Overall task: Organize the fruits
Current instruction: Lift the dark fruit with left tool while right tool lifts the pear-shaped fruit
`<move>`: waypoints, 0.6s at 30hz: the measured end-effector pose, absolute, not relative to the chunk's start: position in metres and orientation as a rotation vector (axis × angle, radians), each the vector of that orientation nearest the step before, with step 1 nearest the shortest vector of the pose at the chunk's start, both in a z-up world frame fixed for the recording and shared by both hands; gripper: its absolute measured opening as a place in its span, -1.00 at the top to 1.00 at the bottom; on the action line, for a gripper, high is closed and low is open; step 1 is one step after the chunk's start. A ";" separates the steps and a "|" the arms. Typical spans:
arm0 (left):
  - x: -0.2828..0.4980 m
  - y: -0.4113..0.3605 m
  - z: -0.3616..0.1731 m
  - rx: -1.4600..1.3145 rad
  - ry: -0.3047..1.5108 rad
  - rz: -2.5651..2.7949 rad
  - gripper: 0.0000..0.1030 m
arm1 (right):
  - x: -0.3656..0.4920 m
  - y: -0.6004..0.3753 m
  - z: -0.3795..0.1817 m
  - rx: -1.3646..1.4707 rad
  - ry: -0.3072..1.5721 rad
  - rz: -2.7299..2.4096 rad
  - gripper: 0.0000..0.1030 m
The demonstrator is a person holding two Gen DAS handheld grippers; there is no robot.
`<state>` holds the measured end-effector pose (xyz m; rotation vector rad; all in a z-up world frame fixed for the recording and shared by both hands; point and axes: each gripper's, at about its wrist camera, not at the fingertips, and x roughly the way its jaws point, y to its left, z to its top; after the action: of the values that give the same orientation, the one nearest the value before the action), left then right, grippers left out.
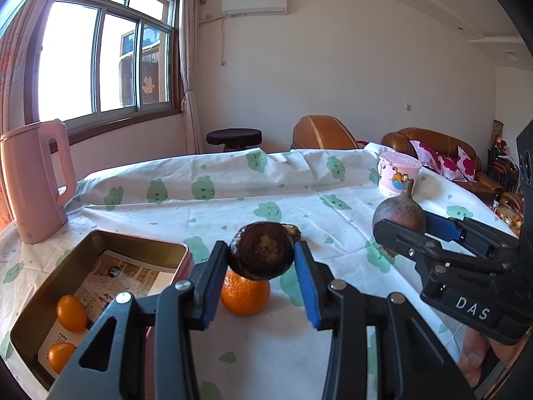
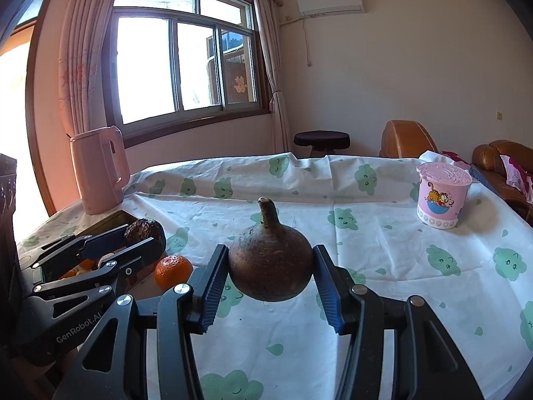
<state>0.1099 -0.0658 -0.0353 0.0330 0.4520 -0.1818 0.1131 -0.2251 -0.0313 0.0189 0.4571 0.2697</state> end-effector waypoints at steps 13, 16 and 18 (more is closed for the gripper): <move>0.102 -0.062 -0.032 0.020 0.404 -0.169 0.17 | 0.105 -0.224 -0.028 0.008 0.417 0.274 -0.03; 0.100 -0.061 -0.031 0.018 0.387 -0.165 0.17 | 0.101 -0.223 -0.027 0.003 0.397 0.281 -0.03; 0.098 -0.061 -0.030 0.019 0.374 -0.158 0.17 | 0.098 -0.222 -0.026 -0.006 0.379 0.281 -0.03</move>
<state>0.0975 -0.0609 -0.0304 0.0192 0.3744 -0.1584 0.0981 -0.2219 -0.0257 -0.0060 0.3789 0.2810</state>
